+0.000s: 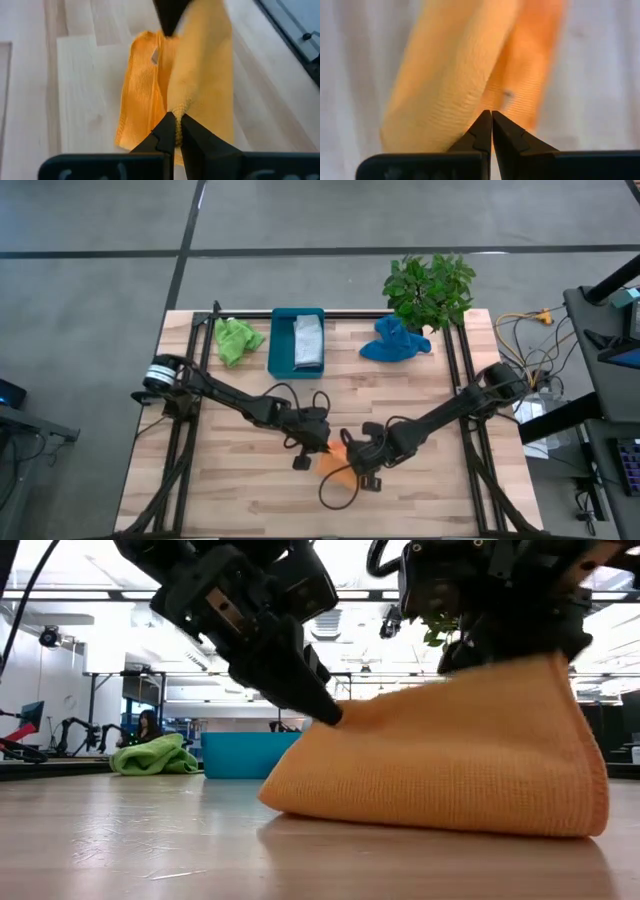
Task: Fold microfiber towels
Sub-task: Fold the orange microfiber cloth
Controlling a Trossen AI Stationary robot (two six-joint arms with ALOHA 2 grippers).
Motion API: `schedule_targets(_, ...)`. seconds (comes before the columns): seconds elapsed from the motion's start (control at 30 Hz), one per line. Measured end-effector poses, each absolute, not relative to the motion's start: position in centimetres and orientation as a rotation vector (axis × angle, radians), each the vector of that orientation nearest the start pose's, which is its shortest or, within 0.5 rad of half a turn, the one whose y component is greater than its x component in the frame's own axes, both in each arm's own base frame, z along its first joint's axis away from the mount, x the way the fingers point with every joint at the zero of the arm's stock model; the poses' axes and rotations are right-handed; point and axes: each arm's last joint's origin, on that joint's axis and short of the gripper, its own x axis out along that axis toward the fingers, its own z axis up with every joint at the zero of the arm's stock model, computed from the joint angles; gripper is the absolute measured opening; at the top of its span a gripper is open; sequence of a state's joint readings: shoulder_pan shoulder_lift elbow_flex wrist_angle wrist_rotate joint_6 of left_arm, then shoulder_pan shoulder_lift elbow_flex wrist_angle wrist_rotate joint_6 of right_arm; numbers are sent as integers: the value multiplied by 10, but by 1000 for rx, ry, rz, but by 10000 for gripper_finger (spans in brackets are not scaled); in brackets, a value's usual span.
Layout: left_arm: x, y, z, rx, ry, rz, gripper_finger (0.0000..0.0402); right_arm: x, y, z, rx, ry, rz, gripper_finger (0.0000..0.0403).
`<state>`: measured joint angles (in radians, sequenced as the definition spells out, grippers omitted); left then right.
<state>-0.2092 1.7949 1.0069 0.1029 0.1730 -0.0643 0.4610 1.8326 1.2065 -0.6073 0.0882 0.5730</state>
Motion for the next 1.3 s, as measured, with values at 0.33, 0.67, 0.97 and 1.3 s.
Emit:
schedule_targets(0.33,365,-80,152,-18,725,-240,0,319,158,206,248,1048,-75,8)
schedule_targets(0.67,365,-76,154,-2,716,-189,0,324,162,190,276,1076,-105,8)
schedule_targets(0.97,365,-75,154,11,712,-155,0,322,160,147,290,1187,-231,8)
schedule_targets(1.3,365,-72,153,28,718,-104,16,316,155,142,358,1147,-378,9)
